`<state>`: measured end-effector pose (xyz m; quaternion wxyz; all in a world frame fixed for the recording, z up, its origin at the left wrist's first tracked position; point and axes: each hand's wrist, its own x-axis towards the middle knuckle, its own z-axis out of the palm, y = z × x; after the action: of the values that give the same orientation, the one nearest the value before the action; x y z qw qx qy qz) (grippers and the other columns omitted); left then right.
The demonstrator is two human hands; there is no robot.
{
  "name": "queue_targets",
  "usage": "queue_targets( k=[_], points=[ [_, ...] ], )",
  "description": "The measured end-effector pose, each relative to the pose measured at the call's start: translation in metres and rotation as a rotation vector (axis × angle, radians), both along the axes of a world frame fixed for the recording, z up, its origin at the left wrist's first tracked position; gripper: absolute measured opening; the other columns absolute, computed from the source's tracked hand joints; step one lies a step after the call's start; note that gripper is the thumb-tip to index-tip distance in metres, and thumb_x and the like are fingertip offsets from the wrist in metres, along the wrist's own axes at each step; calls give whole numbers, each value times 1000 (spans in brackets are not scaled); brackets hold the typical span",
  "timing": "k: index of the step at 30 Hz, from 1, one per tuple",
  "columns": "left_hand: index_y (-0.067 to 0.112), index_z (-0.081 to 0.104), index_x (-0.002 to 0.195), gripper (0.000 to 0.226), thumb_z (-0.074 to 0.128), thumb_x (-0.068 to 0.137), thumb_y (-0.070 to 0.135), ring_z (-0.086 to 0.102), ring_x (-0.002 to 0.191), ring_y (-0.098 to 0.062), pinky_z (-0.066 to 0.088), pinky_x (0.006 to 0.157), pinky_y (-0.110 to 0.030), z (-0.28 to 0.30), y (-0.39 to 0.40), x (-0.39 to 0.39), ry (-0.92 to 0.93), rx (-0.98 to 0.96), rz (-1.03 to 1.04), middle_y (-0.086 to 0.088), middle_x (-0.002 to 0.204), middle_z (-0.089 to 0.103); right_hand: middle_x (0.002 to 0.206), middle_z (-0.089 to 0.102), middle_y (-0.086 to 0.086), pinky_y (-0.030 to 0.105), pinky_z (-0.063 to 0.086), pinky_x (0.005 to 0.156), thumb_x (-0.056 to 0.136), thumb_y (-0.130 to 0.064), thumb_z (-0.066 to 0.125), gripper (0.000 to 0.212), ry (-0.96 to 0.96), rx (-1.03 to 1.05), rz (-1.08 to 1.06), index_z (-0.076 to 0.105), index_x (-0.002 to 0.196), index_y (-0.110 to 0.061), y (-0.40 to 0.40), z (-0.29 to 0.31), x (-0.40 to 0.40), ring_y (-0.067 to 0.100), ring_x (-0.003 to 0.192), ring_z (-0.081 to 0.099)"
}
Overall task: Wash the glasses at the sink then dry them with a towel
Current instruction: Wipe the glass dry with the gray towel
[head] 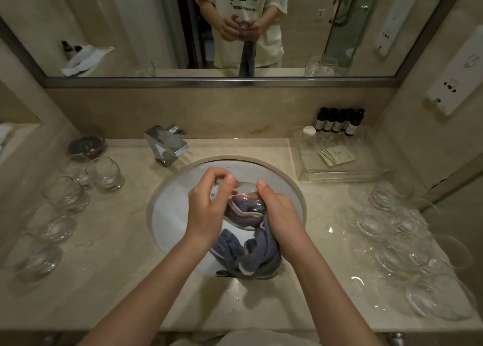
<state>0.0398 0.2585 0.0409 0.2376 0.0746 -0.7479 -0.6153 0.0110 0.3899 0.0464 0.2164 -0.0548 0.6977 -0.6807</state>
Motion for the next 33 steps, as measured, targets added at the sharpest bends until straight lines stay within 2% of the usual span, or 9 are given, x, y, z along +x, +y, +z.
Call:
queue_targets(
  k=[2,4,7,13,17,21,24,29,33],
  points=[
    [17,64,85,42,46,94,53,70,74,-18,52,61,-28,12,-4,-8,-417,302,-23,-2,81,71,80,76,5,41,55,82,99,-48,41,52,294,175,-21,79,87,-15,-1,-8,2,18,81,71],
    [17,65,85,50,40,96,58,67,61,-22,46,48,-23,19,-10,-14,-693,171,-26,-7,78,71,82,76,0,42,54,80,94,-57,36,57,487,295,15,78,91,-19,-3,-14,6,15,83,70],
    [22,65,77,36,49,93,51,59,58,-18,45,50,-28,12,-10,-11,-474,-127,50,4,68,64,83,76,-4,37,54,87,100,-48,40,46,281,122,15,78,83,-30,-6,-9,8,9,86,71],
    [23,55,92,19,45,90,38,61,73,-11,48,64,-17,-19,-5,10,186,-378,52,5,81,62,83,74,15,31,55,76,99,-44,42,53,-404,-234,125,77,78,-10,11,12,2,22,76,71],
    [22,63,79,42,44,88,59,59,67,-17,44,53,-22,10,-4,-5,-406,194,-93,2,74,66,78,75,8,26,52,77,102,-41,35,55,-58,-56,1,77,78,-16,4,-2,6,17,78,71],
    [22,59,68,51,42,91,65,47,45,-13,34,47,-21,28,-17,-13,-835,110,-181,3,51,55,81,74,4,24,52,73,100,-43,36,52,309,143,24,75,92,-9,1,-13,12,12,79,69],
    [21,59,74,33,54,94,48,47,40,-7,35,42,-22,20,-13,-9,-592,40,-106,2,57,56,81,75,7,31,53,78,98,-45,37,53,233,107,7,77,88,-11,-3,-9,13,16,81,70],
    [14,61,92,28,50,88,39,58,77,2,43,68,-11,-13,-6,13,175,-480,96,8,83,63,87,74,17,37,55,82,98,-42,47,46,-453,-138,-9,74,90,-6,9,4,2,27,81,71],
    [21,60,89,42,45,84,60,61,66,-4,45,54,-20,6,-10,11,-208,-41,-161,1,84,65,84,74,16,35,54,79,101,-39,40,49,-305,-63,-63,75,83,-9,2,-5,5,26,79,70]
  ],
)
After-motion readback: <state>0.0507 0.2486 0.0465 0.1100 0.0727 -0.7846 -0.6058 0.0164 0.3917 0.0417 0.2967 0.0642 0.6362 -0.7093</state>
